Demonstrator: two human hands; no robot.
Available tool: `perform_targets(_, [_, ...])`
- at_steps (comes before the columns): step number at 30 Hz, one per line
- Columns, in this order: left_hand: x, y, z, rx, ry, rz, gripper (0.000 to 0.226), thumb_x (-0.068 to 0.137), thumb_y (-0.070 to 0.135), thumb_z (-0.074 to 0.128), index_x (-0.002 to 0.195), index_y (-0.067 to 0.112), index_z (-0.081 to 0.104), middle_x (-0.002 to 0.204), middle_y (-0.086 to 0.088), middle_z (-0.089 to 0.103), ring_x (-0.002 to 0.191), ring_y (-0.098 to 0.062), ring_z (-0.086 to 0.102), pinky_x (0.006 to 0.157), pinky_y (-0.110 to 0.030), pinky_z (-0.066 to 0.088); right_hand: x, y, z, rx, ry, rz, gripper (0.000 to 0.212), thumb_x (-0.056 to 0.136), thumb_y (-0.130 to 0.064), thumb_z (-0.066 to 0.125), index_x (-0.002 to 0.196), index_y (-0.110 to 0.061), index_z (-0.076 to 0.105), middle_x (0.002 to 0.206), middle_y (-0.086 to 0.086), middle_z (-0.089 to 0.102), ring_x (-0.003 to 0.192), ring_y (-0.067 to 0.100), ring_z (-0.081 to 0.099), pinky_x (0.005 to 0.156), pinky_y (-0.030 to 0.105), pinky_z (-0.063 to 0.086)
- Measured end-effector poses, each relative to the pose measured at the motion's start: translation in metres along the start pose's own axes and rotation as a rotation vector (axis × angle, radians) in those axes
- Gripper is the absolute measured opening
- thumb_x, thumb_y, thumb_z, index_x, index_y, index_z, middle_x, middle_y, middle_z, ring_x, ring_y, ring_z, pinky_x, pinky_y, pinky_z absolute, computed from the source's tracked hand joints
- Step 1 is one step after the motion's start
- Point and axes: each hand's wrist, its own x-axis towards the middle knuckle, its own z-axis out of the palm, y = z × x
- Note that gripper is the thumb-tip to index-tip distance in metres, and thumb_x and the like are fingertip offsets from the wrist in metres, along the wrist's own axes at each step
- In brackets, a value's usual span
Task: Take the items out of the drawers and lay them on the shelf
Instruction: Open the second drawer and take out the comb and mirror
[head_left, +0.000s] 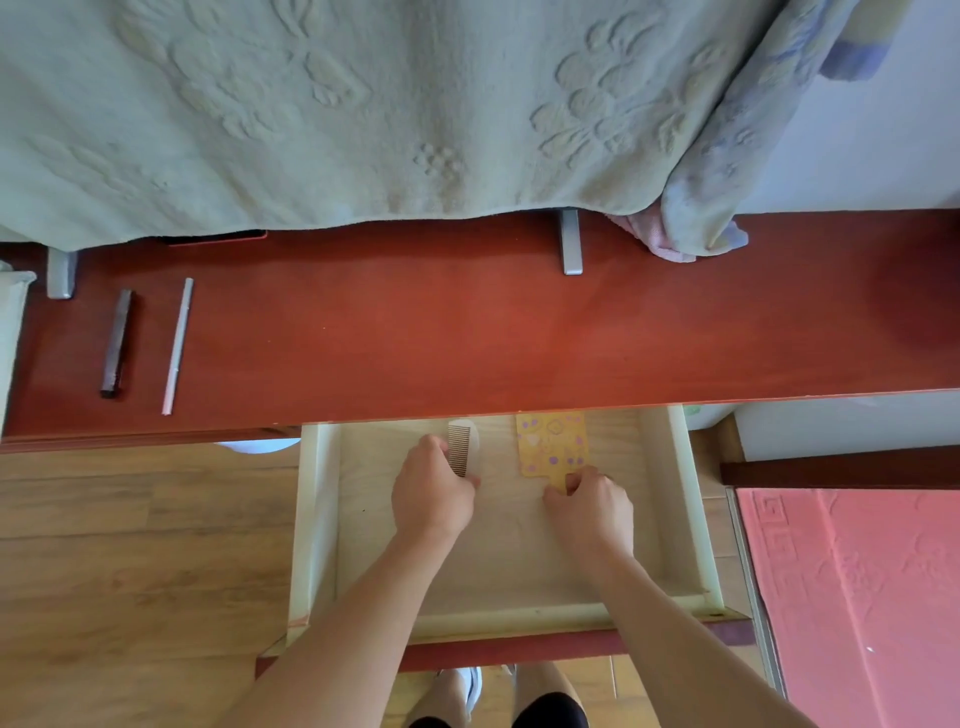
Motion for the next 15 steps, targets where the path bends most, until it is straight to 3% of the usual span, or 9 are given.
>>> perform_targets(5, [-0.001,-0.008,0.0,-0.144,-0.012,0.016,0.04,0.078,0.018,0.077,0.114,0.015,0.059,0.102,0.0,0.066,0.094,-0.023,0.064,0.08,-0.033,0.051,-0.002,-0.001,-0.003,0.002,0.027,-0.002,0.021,0.078,-0.03,0.063,0.075,-0.009,0.06,0.075,0.0,0.061,0.069,0.022,0.057,0.06,0.029,0.044])
perform_targets(9, [-0.007,-0.012,-0.007,-0.248,-0.057,0.01,0.041,0.082,0.012,0.076,0.12,0.014,0.059,0.098,0.001,0.067,0.081,-0.015,0.063,0.071,-0.026,0.048,-0.007,-0.002,-0.005,-0.013,0.045,-0.029,0.023,0.08,-0.034,0.061,0.075,-0.011,0.059,0.067,-0.001,0.061,0.067,0.023,0.057,0.061,0.031,0.044])
perform_targets(15, [-0.019,-0.015,-0.02,-0.307,-0.081,0.035,0.038,0.085,0.01,0.074,0.12,0.016,0.058,0.08,0.015,0.058,0.068,0.003,0.057,0.049,-0.011,0.038,-0.019,-0.003,-0.01,-0.001,0.068,-0.056,0.03,0.075,-0.027,0.061,0.058,-0.012,0.042,0.05,-0.002,0.041,0.051,0.02,0.034,0.049,0.03,0.032])
